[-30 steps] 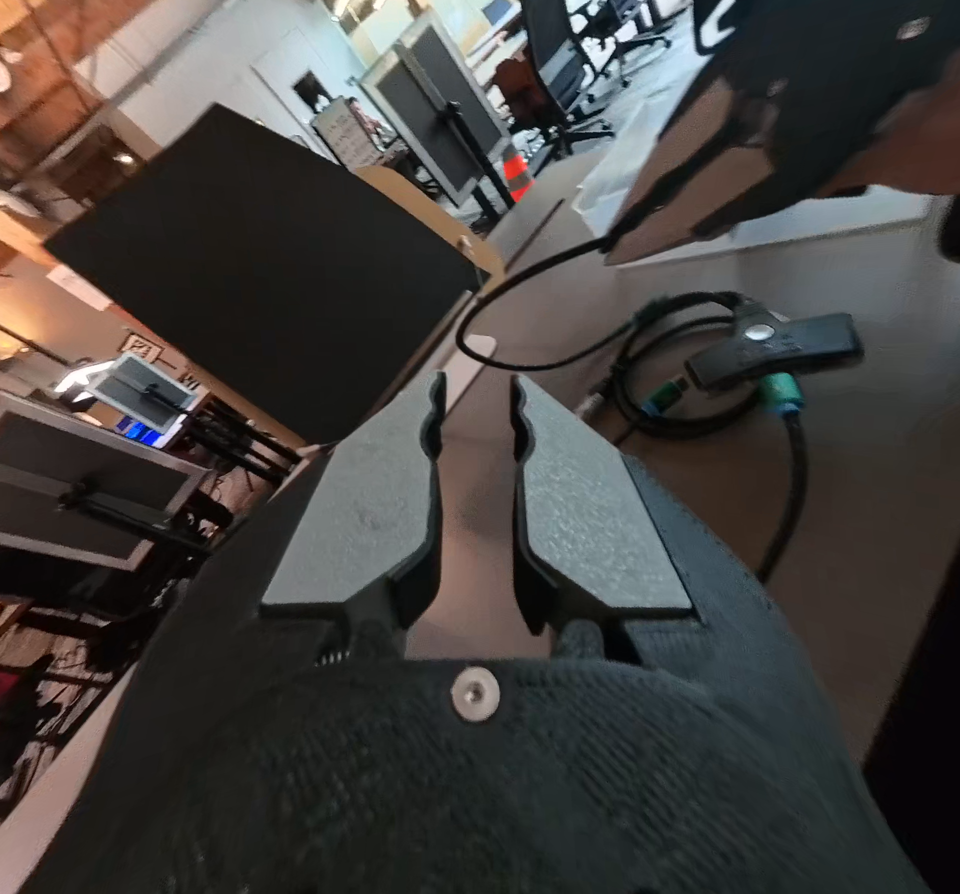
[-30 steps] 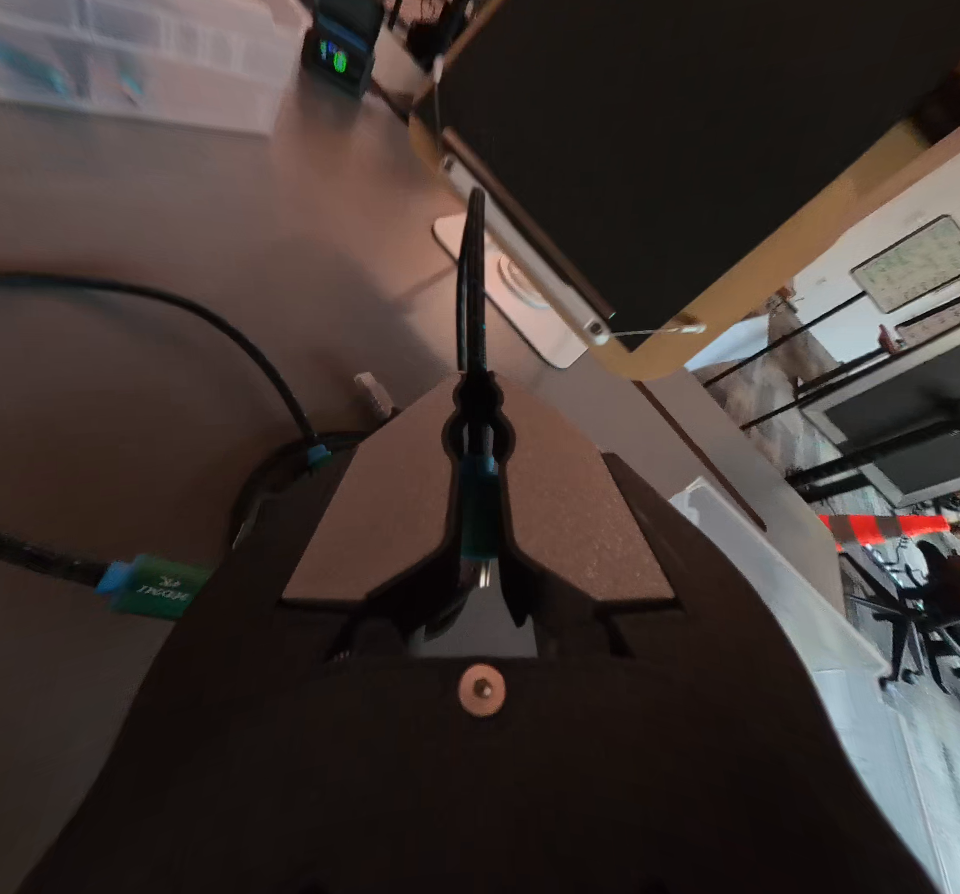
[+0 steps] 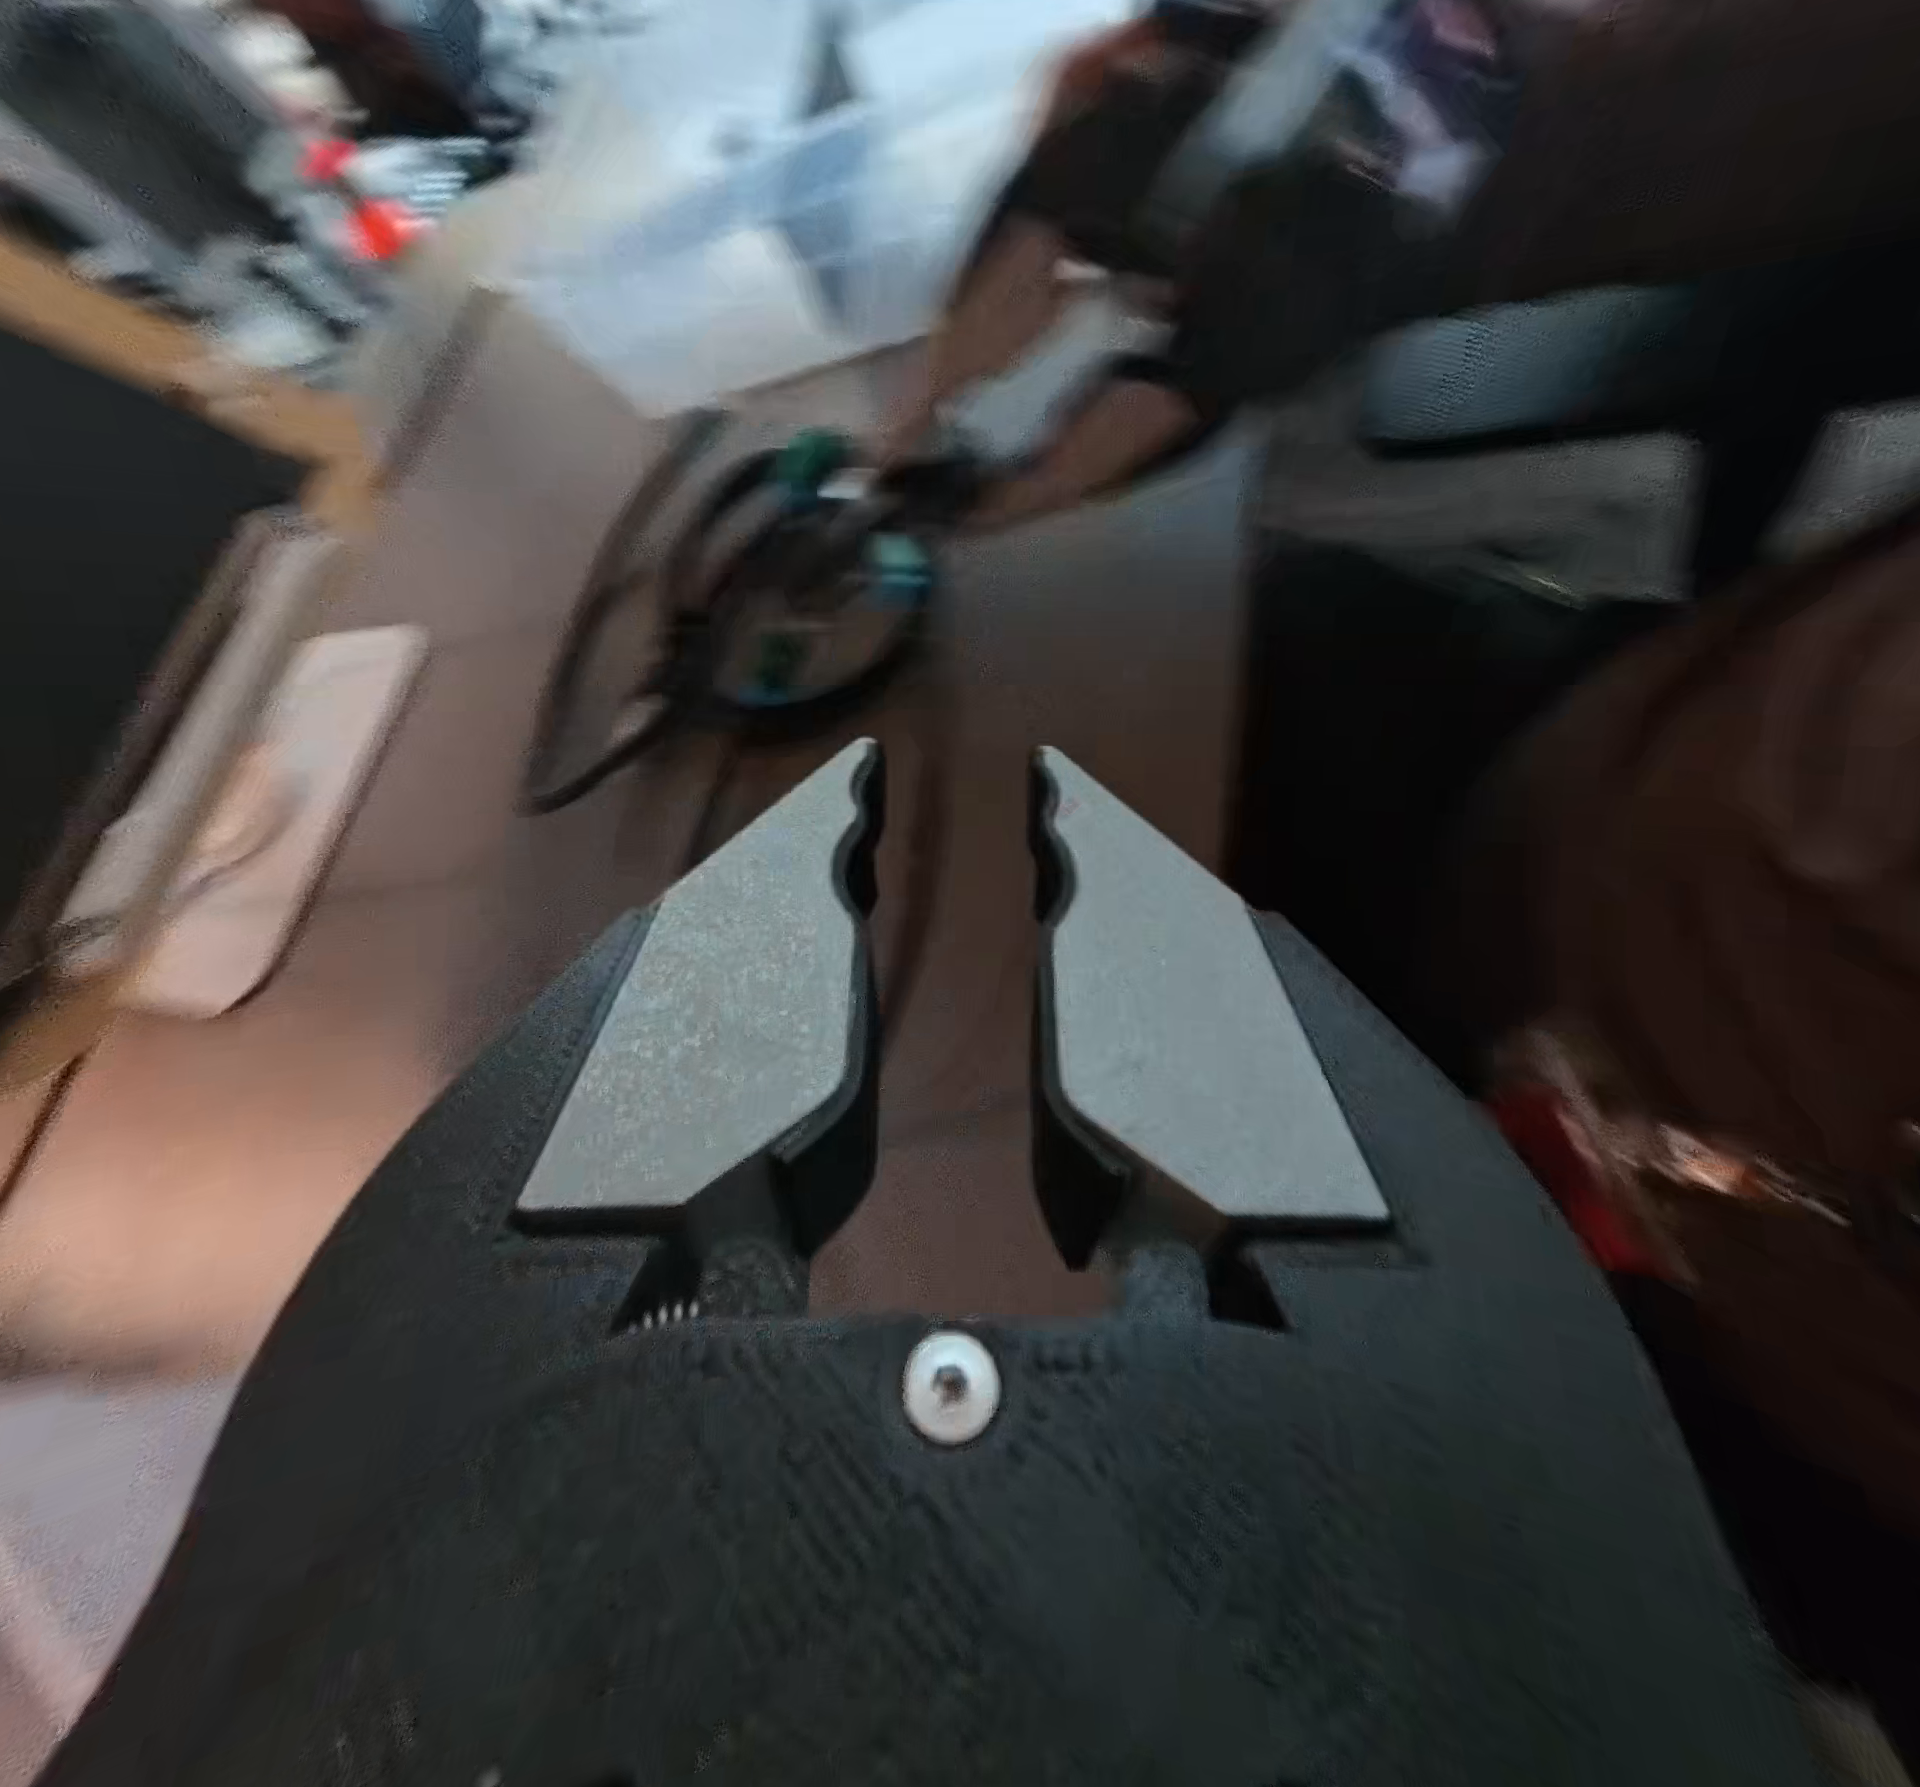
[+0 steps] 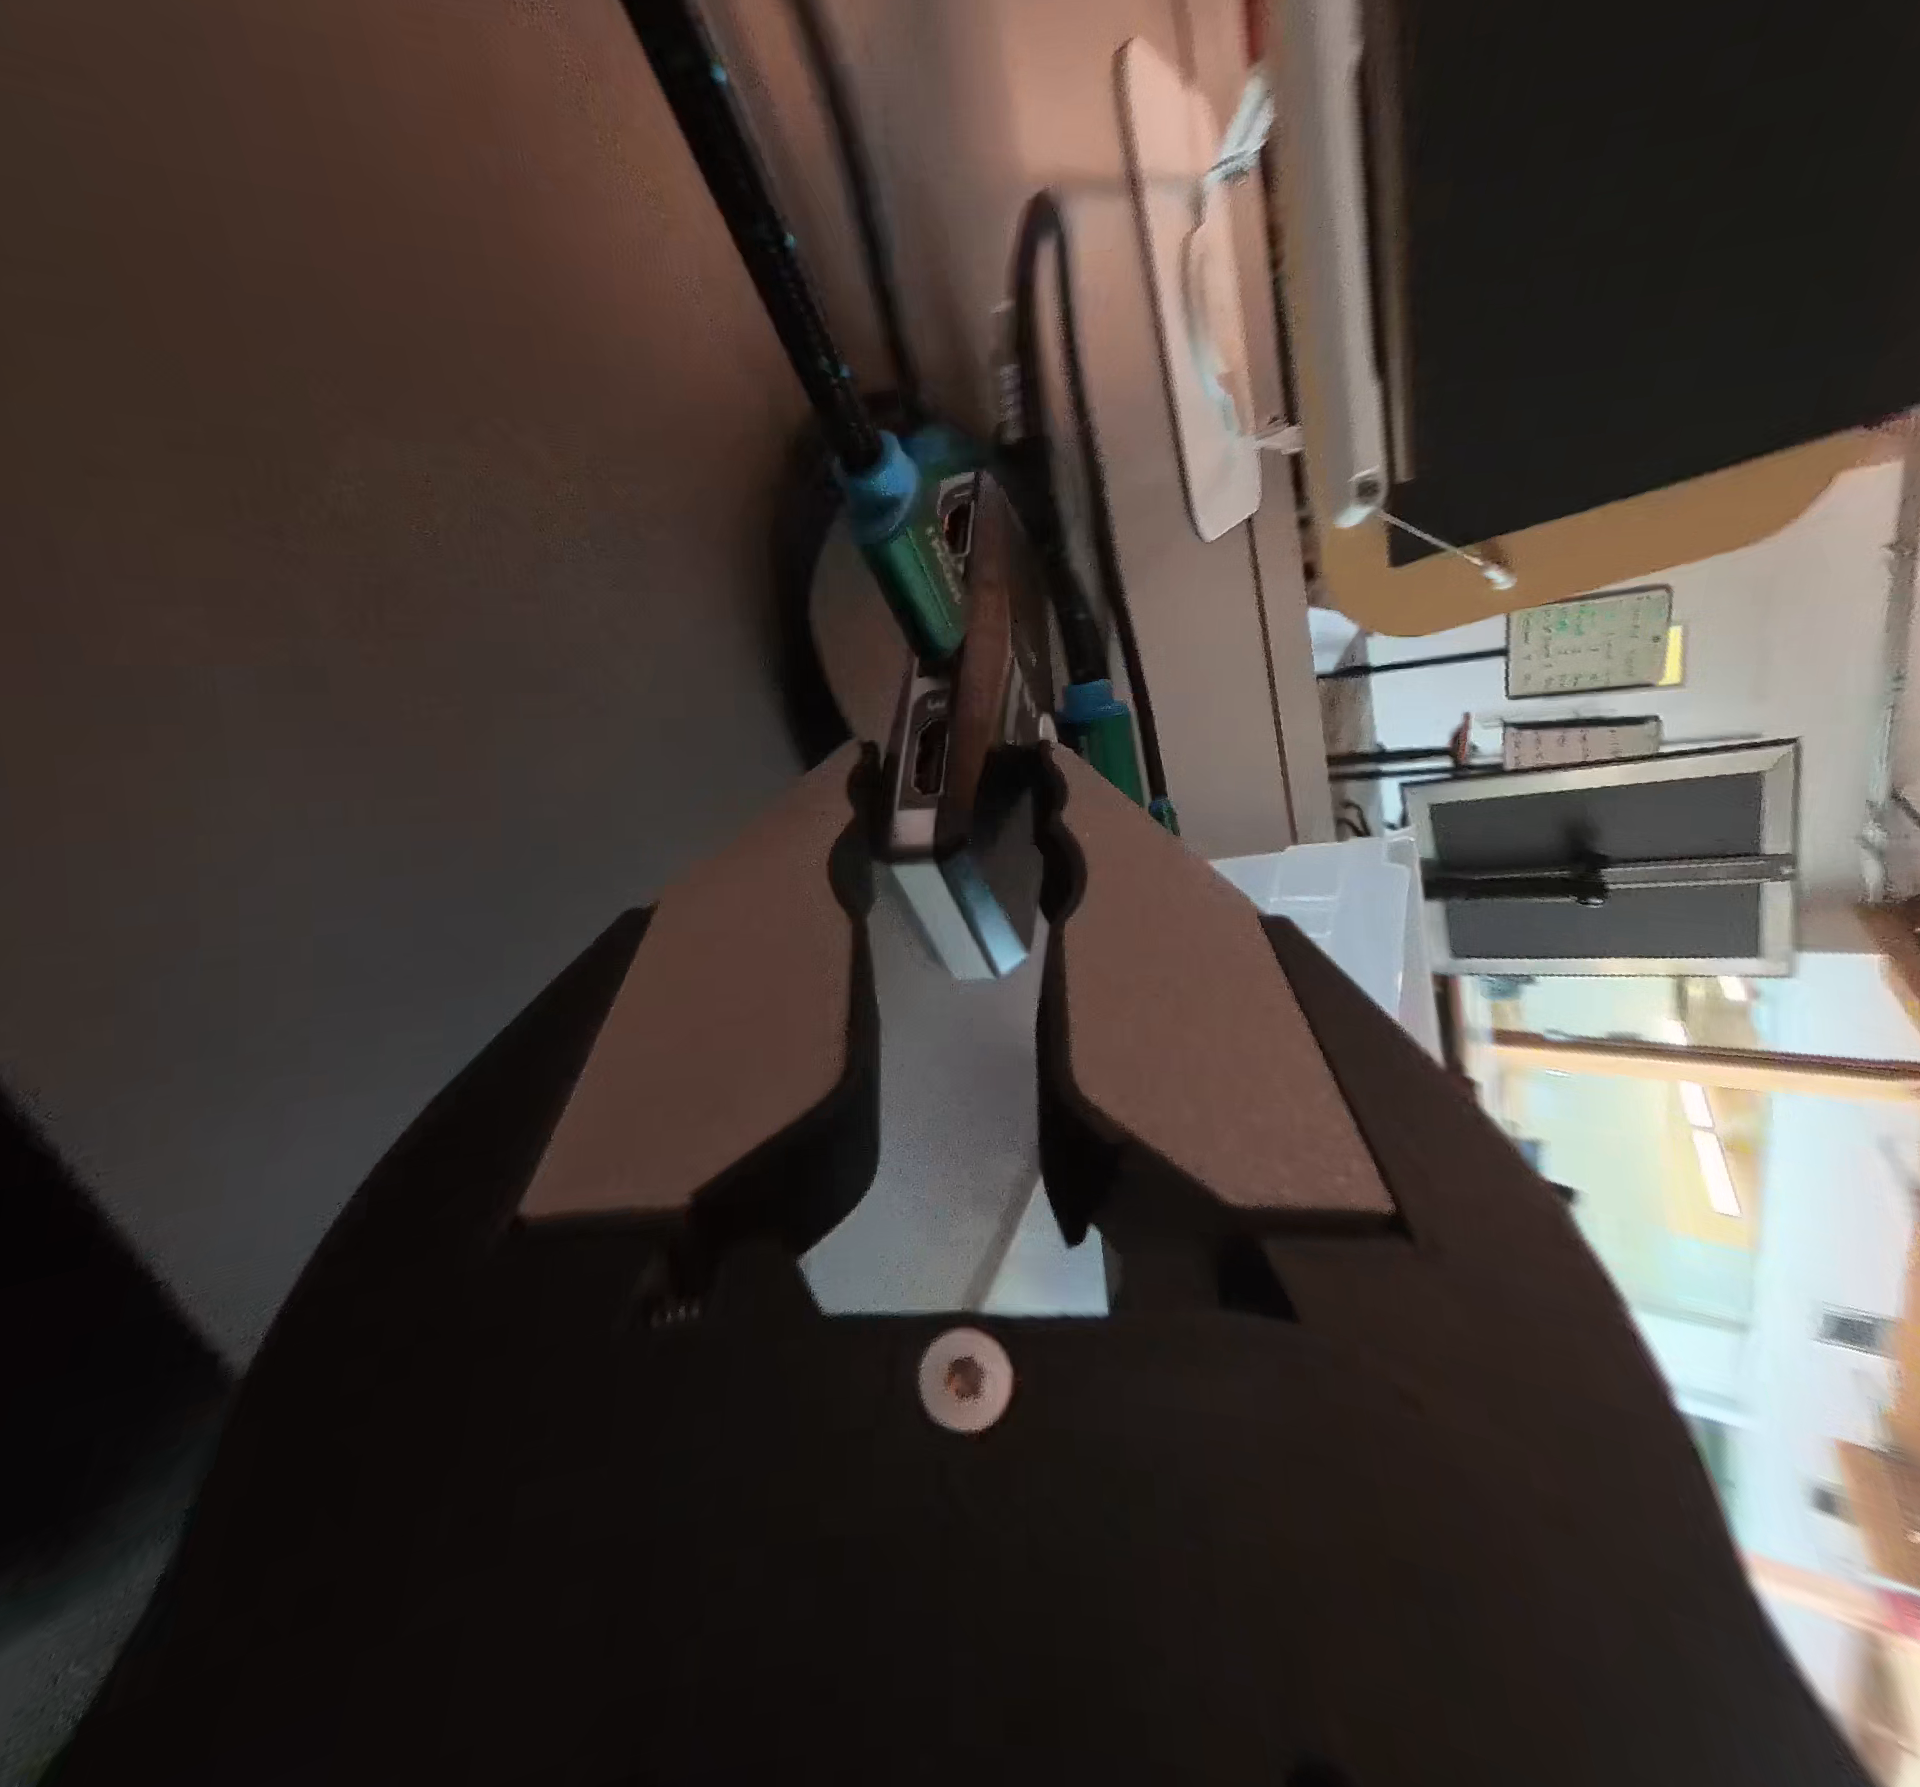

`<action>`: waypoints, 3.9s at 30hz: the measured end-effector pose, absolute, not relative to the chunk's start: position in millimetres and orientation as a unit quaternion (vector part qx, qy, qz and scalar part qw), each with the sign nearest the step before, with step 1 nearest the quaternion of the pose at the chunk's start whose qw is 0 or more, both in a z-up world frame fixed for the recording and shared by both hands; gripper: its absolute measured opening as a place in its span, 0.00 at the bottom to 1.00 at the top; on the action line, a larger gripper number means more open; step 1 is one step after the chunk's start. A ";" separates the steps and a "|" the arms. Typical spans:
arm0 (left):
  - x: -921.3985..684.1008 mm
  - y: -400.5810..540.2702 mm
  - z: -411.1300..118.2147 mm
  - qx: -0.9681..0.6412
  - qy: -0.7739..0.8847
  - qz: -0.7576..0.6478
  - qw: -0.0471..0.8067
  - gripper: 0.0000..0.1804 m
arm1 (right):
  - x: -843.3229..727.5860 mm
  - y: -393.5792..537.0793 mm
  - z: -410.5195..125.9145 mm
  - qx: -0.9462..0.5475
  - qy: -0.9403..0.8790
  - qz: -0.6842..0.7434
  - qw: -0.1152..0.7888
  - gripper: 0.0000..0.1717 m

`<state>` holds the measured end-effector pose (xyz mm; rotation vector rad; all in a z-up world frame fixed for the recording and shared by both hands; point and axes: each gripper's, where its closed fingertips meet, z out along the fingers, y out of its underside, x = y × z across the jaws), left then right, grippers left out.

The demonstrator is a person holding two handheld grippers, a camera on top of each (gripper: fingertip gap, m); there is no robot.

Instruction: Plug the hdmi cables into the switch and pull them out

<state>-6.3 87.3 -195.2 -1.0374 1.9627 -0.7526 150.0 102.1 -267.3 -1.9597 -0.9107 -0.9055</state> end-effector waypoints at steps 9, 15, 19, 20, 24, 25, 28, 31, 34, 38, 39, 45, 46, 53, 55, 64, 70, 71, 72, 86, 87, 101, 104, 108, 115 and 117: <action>55.2 96.3 -271.1 -0.421 0.796 -0.167 0.402 0.18 | 150.1 99.4 -195.6 -0.761 -0.237 -0.083 0.598 0.11; 82.2 125.0 -225.4 -0.400 0.693 -0.253 0.543 0.15 | 126.7 81.1 -197.2 -0.725 -0.286 0.025 0.626 0.12; 80.3 107.2 -233.2 -0.379 0.715 -0.291 0.510 0.21 | 106.9 78.8 -196.5 -0.696 -0.314 0.079 0.641 0.12; 80.8 107.0 -236.5 -0.385 0.717 -0.291 0.503 0.20 | 103.2 80.7 -198.3 -0.694 -0.318 0.091 0.639 0.12; 73.4 128.3 -251.2 -0.458 0.716 -0.281 0.446 0.14 | 98.8 86.0 -209.4 -0.701 -0.325 0.097 0.627 0.11; 68.9 130.0 -252.8 -0.469 0.717 -0.289 0.427 0.14 | 98.8 85.6 -210.0 -0.701 -0.325 0.097 0.627 0.11; 60.8 125.5 -247.2 -0.472 0.713 -0.333 0.399 0.15 | 96.2 83.6 -209.3 -0.699 -0.322 0.116 0.628 0.11; 67.0 112.9 -239.6 -0.434 0.713 -0.352 0.424 0.17 | 80.4 78.4 -210.6 -0.686 -0.338 0.161 0.623 0.12; 73.9 98.2 -245.0 -0.380 0.737 -0.331 0.451 0.16 | 61.1 77.1 -215.5 -0.680 -0.361 0.179 0.613 0.12; 69.5 97.7 -250.4 -0.346 0.767 -0.293 0.454 0.13 | 54.5 77.9 -221.6 -0.700 -0.370 0.174 0.585 0.13; 67.0 98.2 -248.9 -0.338 0.771 -0.289 0.456 0.13 | 53.3 75.1 -219.2 -0.703 -0.368 0.193 0.576 0.14; 48.6 116.1 -234.6 -0.321 0.763 -0.319 0.461 0.13 | 99.3 85.6 -194.1 -0.734 -0.279 0.209 0.583 0.23; 46.0 120.1 -231.4 -0.321 0.758 -0.329 0.463 0.13 | 110.4 93.1 -193.3 -0.747 -0.253 0.202 0.581 0.23; 35.7 143.8 -208.2 -0.345 0.719 -0.352 0.490 0.12 | 112.1 166.7 -232.5 -0.829 -0.159 0.186 0.502 0.34; 33.0 144.1 -205.5 -0.344 0.717 -0.353 0.493 0.12 | 106.2 192.6 -254.1 -0.850 -0.166 0.154 0.476 0.34; 27.9 159.5 -197.1 -0.375 0.698 -0.350 0.499 0.12 | 117.4 240.8 -308.7 -0.914 -0.270 -0.018 0.303 0.10; 23.0 179.9 -191.4 -0.411 0.684 -0.311 0.517 0.12 | 185.8 248.0 -172.1 -0.855 -0.155 -0.125 0.479 0.09; 22.2 183.1 -191.5 -0.416 0.682 -0.306 0.519 0.12 | 201.1 240.7 -144.6 -0.839 -0.121 -0.130 0.515 0.09; 21.7 186.2 -191.4 -0.422 0.678 -0.304 0.519 0.12 | 215.4 230.7 -122.9 -0.824 -0.095 -0.139 0.540 0.09; -8.0 274.6 -154.7 -0.554 0.493 -0.216 0.635 0.11 | 278.2 103.0 -177.4 -0.840 -0.057 -0.303 0.446 0.05; -11.0 279.9 -154.0 -0.560 0.480 -0.209 0.642 0.11 | 283.8 94.9 -177.0 -0.837 -0.051 -0.319 0.442 0.05; 23.3 225.7 -182.3 -0.504 0.589 -0.300 0.556 0.11 | 189.0 125.0 -281.7 -0.889 -0.231 -0.251 0.306 0.00; 22.1 221.3 -185.0 -0.496 0.604 -0.307 0.543 0.11 | 152.7 146.1 -281.9 -0.888 -0.249 -0.160 0.353 0.00; 22.1 217.2 -184.7 -0.484 0.610 -0.325 0.536 0.11 | 130.0 185.0 -255.2 -0.857 -0.247 -0.112 0.438 0.16; 15.8 209.8 -178.3 -0.466 0.624 -0.334 0.532 0.11 | 101.9 253.3 -252.3 -0.856 -0.224 0.037 0.464 0.32; 12.4 204.5 -175.5 -0.459 0.632 -0.341 0.523 0.11 | 100.4 273.6 -261.4 -0.858 -0.240 0.032 0.454 0.32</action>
